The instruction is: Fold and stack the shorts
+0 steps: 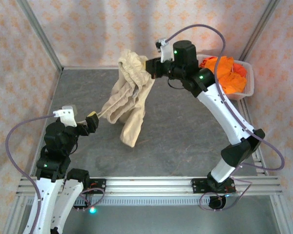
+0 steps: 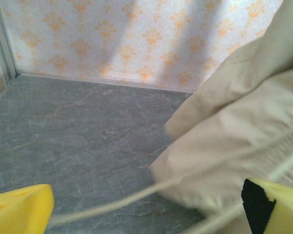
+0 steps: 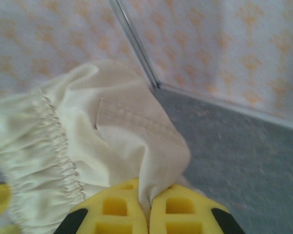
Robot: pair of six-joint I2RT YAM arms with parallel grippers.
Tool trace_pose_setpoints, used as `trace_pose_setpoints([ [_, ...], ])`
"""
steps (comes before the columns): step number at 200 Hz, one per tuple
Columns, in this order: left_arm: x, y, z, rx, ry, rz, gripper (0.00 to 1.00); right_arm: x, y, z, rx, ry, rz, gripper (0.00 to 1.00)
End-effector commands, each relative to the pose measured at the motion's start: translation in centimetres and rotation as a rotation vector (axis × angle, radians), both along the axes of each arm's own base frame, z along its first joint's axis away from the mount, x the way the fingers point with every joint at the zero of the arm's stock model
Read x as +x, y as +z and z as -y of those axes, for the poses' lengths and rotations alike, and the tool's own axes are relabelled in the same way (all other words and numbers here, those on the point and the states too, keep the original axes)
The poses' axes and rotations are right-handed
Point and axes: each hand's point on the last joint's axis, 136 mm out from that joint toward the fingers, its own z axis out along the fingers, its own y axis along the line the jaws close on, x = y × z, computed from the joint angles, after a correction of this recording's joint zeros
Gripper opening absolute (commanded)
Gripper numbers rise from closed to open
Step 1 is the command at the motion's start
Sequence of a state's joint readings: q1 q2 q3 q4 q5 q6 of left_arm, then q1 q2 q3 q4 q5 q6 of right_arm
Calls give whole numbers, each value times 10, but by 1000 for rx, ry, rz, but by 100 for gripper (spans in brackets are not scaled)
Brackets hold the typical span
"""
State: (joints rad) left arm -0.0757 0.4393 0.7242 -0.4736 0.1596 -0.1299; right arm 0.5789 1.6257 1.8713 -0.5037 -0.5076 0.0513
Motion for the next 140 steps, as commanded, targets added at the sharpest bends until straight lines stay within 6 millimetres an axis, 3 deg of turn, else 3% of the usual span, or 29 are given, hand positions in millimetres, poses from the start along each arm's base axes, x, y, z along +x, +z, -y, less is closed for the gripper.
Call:
trace_pose_setpoints([
  [1,-3,-5,-7,20,34,-7,100,3,-14,30,-67,-93,59,15],
  [24,-3,-4,-7,15,34,1,100,17,-73,69,-165,-226,-31,48],
  [43,-2,-5,-6,0,32,-1,100,26,-114,113,-229,-375,-127,63],
  [64,2,-3,-4,-70,44,-6,100,14,-129,137,-243,-437,-167,69],
  [78,5,-4,-4,-149,67,-39,100,-4,-133,132,-195,-397,-198,70],
  [100,12,-12,-5,-249,124,-133,100,-39,-147,107,-176,-313,-219,71],
  [140,25,-59,-6,-389,242,-343,100,-104,-195,44,-336,-94,-145,72],
])
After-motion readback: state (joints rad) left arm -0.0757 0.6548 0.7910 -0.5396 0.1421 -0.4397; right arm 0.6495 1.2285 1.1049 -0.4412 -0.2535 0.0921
